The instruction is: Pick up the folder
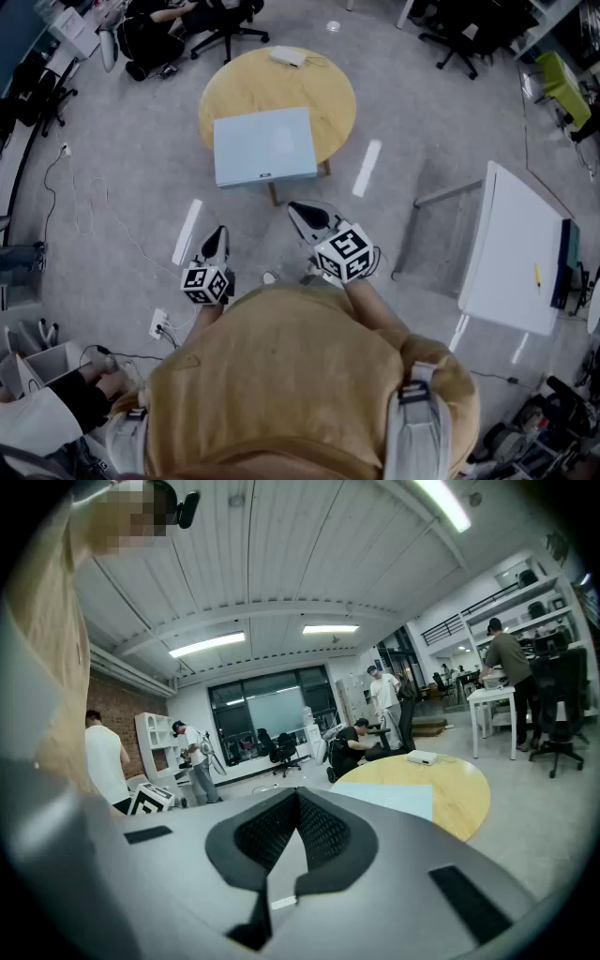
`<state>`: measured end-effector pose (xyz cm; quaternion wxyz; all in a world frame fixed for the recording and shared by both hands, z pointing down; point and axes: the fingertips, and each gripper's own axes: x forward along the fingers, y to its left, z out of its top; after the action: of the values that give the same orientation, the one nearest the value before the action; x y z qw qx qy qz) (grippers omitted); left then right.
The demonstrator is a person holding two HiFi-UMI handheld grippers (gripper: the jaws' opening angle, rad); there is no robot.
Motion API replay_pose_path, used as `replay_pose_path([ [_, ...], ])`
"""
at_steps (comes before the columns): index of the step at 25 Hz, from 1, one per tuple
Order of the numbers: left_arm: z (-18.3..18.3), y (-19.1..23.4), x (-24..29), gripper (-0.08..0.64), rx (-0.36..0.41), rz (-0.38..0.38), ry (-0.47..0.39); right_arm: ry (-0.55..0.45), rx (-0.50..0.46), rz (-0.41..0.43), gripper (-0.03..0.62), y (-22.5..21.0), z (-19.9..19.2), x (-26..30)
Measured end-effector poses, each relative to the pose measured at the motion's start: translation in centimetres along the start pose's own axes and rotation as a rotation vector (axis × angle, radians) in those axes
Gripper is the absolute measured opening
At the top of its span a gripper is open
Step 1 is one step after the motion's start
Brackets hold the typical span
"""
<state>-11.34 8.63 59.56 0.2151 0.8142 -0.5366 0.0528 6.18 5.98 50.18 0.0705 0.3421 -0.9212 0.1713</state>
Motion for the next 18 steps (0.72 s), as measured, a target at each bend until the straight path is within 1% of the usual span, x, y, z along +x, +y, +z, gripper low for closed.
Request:
replay_pose_path([
  [2, 1.5, 0.0, -0.6, 0.003, 0.012, -0.008, -0.046, -0.011, -0.005, -0.028, 0.0, 0.6, 0.1, 0.6],
  [4, 2.8, 0.3, -1.3, 0.003, 0.03, -0.013, -0.082, -0.028, -0.008, -0.039, 0.0, 1.6, 0.4, 1.1],
  [7, 4.1, 0.4, -1.6, 0.003, 0.054, -0.017, -0.104, -0.04, -0.042, -0.025, 0.0, 3.1, 0.8, 1.0],
  [9, 4.2, 0.1, -1.9, 0.003, 0.052, -0.011, -0.108, -0.039, -0.059, -0.014, 0.0, 3.4, 0.8, 0.5],
  [13, 3.3, -0.4, -2.1, 0.003, 0.009, 0.036, -0.101, -0.042, -0.056, 0.028, 0.0, 3.3, 0.6, -0.2],
  [18, 2.5, -1.7, -1.1, 0.003, -0.046, 0.068, -0.113, -0.079, -0.024, 0.106, 0.0, 2.2, 0.9, -1.8],
])
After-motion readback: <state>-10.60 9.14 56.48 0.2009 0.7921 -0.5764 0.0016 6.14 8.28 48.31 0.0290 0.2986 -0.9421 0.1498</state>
